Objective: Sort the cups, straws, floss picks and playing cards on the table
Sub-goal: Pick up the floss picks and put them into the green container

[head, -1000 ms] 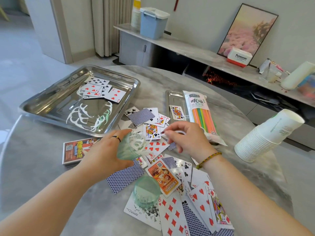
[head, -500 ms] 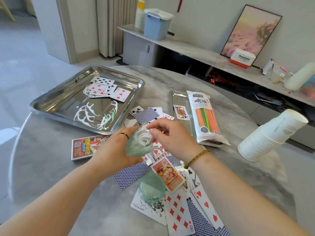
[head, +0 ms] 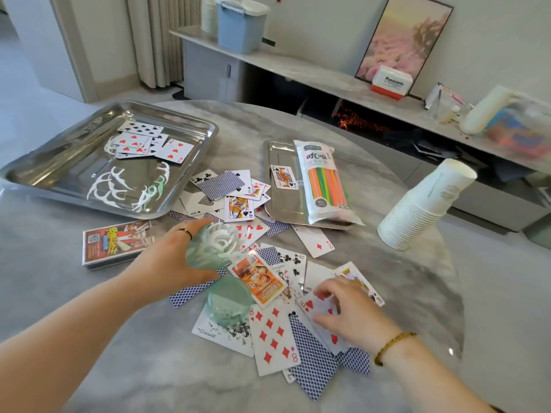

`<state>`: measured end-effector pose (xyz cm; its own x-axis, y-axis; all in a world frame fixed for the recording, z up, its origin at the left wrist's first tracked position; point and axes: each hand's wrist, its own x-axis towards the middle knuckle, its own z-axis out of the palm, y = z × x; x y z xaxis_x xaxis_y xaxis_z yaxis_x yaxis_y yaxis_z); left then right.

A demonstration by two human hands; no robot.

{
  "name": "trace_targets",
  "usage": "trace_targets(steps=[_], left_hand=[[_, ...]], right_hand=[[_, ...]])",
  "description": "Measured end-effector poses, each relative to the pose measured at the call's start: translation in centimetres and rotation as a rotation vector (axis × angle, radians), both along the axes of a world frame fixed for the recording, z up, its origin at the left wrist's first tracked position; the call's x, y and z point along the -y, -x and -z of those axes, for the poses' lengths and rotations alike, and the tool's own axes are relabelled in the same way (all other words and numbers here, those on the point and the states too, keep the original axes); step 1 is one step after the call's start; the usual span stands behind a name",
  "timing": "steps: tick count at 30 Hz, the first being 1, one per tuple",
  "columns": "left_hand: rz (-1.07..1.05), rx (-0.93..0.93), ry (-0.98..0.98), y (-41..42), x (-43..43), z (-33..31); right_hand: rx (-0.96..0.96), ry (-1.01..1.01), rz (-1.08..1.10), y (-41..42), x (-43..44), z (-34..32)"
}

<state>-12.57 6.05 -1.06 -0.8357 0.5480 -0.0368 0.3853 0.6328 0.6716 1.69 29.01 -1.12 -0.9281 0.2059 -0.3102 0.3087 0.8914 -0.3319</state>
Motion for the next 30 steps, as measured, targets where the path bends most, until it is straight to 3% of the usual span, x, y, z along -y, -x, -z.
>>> trace_targets(steps=[5,11,18,22,30], left_hand=[[-0.063,0.017,-0.023,-0.9,-0.2,0.0],[-0.115,0.005,-0.035,-2.2,-0.1,-0.6],[-0.142,0.016,-0.054,-2.8,-0.2,-1.1],[-0.164,0.029,-0.047,-2.8,-0.2,-1.1],[-0.218,0.030,-0.087,-2.0,0.0,-1.4]], right_hand=[[-0.015,-0.120,-0.068,-1.2,0.8,1.1],[-0.092,-0.087,-0.085,-0.7,1.3,1.7],[-0.056,-0.026,-0.302,-2.0,4.4,2.0],[-0.134,-0.020,-0.240,-1.3,3.8,1.9],[-0.001,-0.091,-0.056,0.3,0.7,2.3]])
